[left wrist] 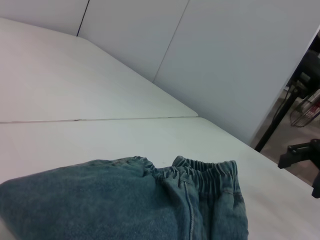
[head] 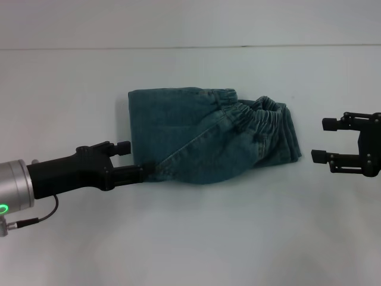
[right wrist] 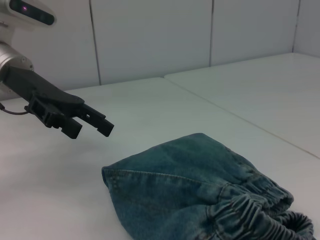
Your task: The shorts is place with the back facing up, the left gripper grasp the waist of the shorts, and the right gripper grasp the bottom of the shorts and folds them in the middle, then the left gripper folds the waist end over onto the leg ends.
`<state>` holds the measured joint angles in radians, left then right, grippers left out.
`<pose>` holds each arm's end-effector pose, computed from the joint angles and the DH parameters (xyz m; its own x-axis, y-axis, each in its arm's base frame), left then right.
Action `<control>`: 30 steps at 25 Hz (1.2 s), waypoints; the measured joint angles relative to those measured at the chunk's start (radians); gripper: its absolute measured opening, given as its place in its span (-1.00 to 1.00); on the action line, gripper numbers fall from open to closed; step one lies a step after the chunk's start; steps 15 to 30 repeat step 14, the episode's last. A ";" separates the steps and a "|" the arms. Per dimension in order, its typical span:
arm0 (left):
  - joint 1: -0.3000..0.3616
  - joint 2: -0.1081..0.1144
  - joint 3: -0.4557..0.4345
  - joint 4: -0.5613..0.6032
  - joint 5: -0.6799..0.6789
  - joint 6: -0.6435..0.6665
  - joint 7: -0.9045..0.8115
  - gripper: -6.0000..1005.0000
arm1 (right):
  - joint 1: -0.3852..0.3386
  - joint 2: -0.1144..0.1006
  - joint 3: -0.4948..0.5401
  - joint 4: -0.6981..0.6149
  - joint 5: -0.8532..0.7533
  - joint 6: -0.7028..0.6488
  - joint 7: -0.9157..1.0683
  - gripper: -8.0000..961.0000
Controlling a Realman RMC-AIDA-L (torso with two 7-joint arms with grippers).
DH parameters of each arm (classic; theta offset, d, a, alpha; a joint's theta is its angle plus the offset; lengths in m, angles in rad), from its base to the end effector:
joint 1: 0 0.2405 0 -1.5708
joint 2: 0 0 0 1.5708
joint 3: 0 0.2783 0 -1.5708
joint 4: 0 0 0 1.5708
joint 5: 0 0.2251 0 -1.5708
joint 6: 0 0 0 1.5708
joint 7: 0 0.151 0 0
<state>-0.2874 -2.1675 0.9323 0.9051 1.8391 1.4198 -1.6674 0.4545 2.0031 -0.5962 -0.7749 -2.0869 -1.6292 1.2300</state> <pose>-0.2962 0.3197 -0.0309 0.6421 0.5266 0.5571 0.6869 -0.7179 -0.1131 0.3266 0.3417 0.0443 0.9021 -0.1964 -0.3843 -0.3307 -0.8867 -0.3232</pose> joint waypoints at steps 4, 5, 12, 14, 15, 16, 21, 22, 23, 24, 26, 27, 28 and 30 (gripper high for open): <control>0.000 0.000 0.002 0.000 0.000 0.001 0.000 0.80 | 0.001 0.001 0.000 0.000 -0.001 0.000 -0.005 0.60; 0.000 0.000 0.003 0.000 0.000 0.001 0.000 0.80 | 0.001 0.001 0.000 0.000 -0.001 0.000 -0.006 0.60; 0.001 0.000 0.003 -0.002 0.000 0.001 0.000 0.80 | 0.001 0.000 0.001 -0.001 -0.001 0.000 -0.009 0.60; 0.001 0.000 0.004 -0.002 0.000 0.001 0.000 0.80 | 0.001 0.000 0.001 -0.001 -0.001 0.000 -0.011 0.60; 0.001 0.000 0.004 -0.002 0.000 0.001 0.000 0.80 | 0.001 0.000 0.001 -0.001 -0.001 0.000 -0.011 0.60; 0.001 0.000 0.004 -0.002 0.000 0.001 0.000 0.80 | 0.001 0.000 0.001 -0.001 -0.001 0.000 -0.011 0.60; 0.001 0.000 0.004 -0.002 0.000 0.001 0.000 0.80 | 0.001 0.000 0.001 -0.001 -0.001 0.000 -0.011 0.60; 0.001 0.000 0.004 -0.002 0.000 0.001 0.000 0.80 | 0.001 0.000 0.001 -0.001 -0.001 0.000 -0.011 0.60; 0.001 0.000 0.004 -0.002 0.000 0.001 0.000 0.80 | 0.001 0.000 0.001 -0.001 -0.001 0.000 -0.011 0.60; 0.001 0.000 0.004 -0.002 0.000 0.001 0.000 0.80 | 0.001 0.000 0.001 -0.001 -0.001 0.000 -0.011 0.60; 0.001 0.000 0.004 -0.002 0.000 0.001 0.000 0.80 | 0.001 0.000 0.001 -0.001 -0.001 0.000 -0.011 0.60; 0.001 0.000 0.004 -0.002 0.000 0.001 0.000 0.80 | 0.001 0.000 0.001 -0.001 -0.001 0.000 -0.011 0.60; 0.001 0.000 0.004 -0.002 0.000 0.001 0.000 0.80 | 0.001 0.000 0.001 -0.001 -0.001 0.000 -0.011 0.60; 0.001 0.000 0.004 -0.002 0.000 0.001 0.000 0.80 | 0.001 0.000 0.001 -0.001 -0.001 0.000 -0.011 0.60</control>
